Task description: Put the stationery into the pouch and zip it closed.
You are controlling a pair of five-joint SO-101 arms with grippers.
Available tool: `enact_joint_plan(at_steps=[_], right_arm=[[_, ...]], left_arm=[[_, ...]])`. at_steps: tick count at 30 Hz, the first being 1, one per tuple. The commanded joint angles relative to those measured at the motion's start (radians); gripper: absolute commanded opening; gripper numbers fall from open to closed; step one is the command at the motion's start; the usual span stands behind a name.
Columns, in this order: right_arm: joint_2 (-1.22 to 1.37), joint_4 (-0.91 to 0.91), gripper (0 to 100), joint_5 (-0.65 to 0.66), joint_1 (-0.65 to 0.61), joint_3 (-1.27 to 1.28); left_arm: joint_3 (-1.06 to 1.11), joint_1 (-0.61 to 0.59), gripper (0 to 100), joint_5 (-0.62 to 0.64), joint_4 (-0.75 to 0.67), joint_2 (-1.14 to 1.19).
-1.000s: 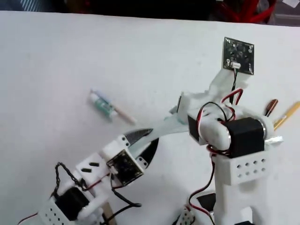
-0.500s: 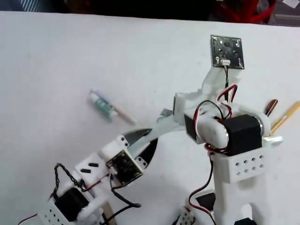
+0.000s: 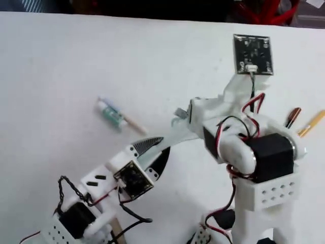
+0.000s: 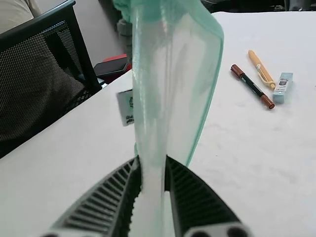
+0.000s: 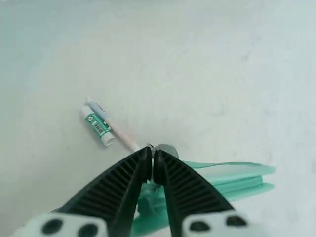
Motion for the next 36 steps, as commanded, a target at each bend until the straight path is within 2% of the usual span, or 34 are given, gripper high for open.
enact_joint_plan(at_steps=[1, 6, 9, 15, 22, 26, 29, 32, 34, 36], right_arm=[[0.002, -0.004, 1.8, 0.041, 0.027, -0.037], [0.002, -0.004, 1.8, 0.048, 0.018, -0.035], [0.002, -0.004, 1.8, 0.046, 0.013, -0.003], [-0.007, -0.004, 1.8, 0.044, 0.013, 0.118], [-0.008, -0.004, 1.8, 0.054, 0.019, 0.095], [-0.008, -0.002, 1.8, 0.058, 0.015, 0.035], [-0.008, -0.001, 2.9, 0.209, 0.019, 0.057], [0.002, 0.001, 13.8, 0.385, 0.022, 0.160], [0.002, 0.001, 22.1, 0.431, 0.036, 0.247], [0.004, 0.001, 25.6, 0.488, 0.071, 0.302]], left_arm=[[0.006, -0.028, 2, -0.002, 0.009, 0.010], [0.000, -0.028, 12, 0.002, 0.009, 0.010], [-0.005, -0.028, 13, 0.044, 0.005, 0.010], [-0.141, -0.022, 21, 0.112, 0.068, 0.010], [-0.117, -0.021, 20, 0.106, 0.048, 0.016], [-0.023, -0.019, 14, 0.106, -0.023, 0.013], [0.017, 0.015, 9, 0.064, -0.040, 0.012], [0.018, 0.090, 5, 0.003, -0.014, 0.012], [0.018, 0.133, 3, -0.003, 0.002, 0.012], [0.018, 0.153, 3, -0.005, 0.014, 0.012]])
